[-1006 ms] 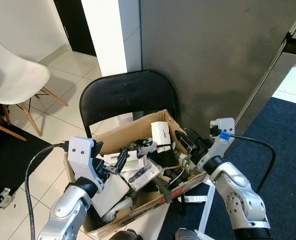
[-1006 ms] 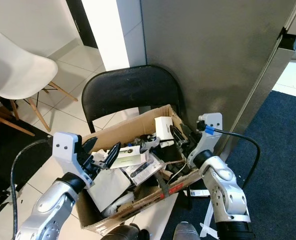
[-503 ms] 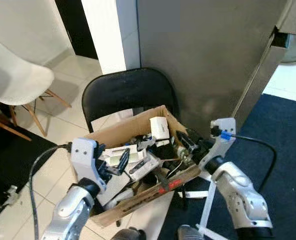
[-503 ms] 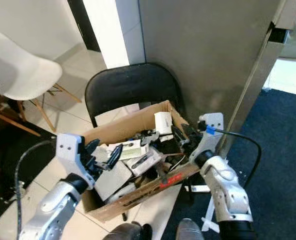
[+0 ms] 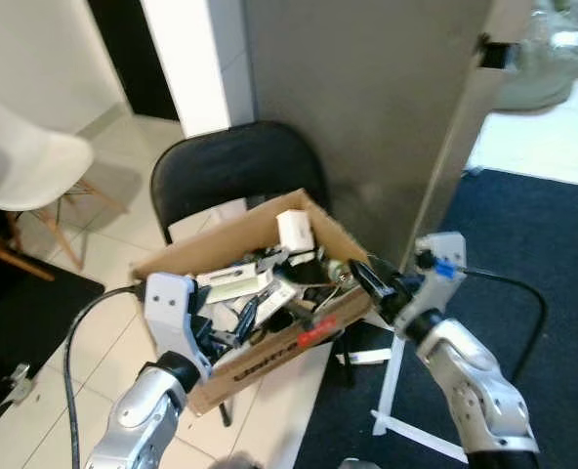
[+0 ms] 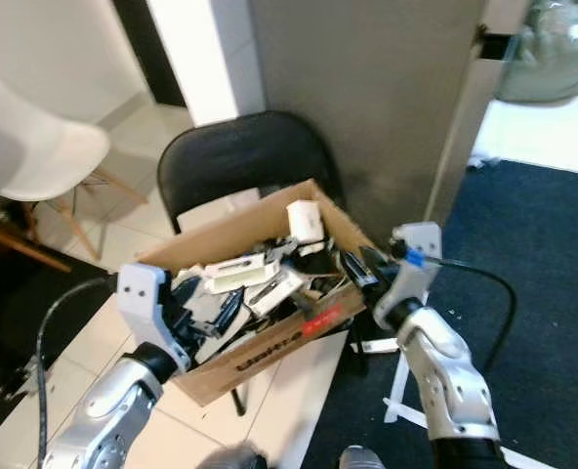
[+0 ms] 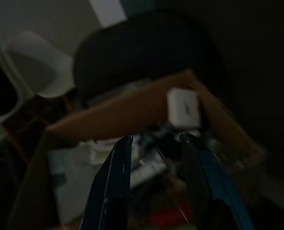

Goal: Picking trash to rubbish bin

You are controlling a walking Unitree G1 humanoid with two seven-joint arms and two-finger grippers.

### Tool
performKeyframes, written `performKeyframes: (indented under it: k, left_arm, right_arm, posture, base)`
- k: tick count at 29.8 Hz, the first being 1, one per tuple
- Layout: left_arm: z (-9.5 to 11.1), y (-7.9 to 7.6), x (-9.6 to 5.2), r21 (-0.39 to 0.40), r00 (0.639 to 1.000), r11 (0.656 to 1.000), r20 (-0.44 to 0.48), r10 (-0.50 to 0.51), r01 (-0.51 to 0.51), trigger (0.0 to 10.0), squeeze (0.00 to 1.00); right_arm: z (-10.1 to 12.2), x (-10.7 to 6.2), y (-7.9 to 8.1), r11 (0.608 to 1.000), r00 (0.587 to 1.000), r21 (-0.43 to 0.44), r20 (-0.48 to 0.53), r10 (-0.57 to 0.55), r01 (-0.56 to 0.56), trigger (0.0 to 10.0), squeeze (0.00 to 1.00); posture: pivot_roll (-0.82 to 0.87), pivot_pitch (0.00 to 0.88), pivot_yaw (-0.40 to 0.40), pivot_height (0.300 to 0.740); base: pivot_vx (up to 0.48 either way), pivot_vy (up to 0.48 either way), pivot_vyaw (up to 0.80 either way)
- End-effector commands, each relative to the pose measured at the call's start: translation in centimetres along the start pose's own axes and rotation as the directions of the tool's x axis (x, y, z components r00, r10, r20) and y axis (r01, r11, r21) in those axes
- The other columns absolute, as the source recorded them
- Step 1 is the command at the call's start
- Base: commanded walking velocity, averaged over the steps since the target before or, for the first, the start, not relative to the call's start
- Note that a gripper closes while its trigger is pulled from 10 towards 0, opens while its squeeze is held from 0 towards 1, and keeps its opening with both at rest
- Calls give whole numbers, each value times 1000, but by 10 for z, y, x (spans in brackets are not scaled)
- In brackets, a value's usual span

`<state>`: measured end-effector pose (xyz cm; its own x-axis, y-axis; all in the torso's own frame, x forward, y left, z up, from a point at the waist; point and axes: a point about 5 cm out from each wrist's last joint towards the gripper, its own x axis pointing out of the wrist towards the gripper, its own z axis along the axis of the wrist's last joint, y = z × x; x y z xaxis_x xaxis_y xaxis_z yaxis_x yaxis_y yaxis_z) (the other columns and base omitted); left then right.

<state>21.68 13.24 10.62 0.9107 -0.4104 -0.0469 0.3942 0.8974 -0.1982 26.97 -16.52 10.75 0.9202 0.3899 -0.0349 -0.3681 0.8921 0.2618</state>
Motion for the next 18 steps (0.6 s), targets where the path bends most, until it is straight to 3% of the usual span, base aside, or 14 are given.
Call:
performKeyframes:
  k: [1,18]
  left_arm:
    - [-5,3,-3,-9,999,1000,-26,20,-20,10000,0]
    - [-4,4,-3,-19,1000,999,-17,26,-26,10000,0]
  right_arm:
    - [-4,2,6,1000,1000,9,-5,16,-16,10000,0]
    - [-3,2,7,1000,1000,0,-2,15,-15,10000,0]
  posture:
    - [-94,14,48,740]
    - [-94,26,52,740]
  base:
    - [-356,0,0]
    - [-326,0,0]
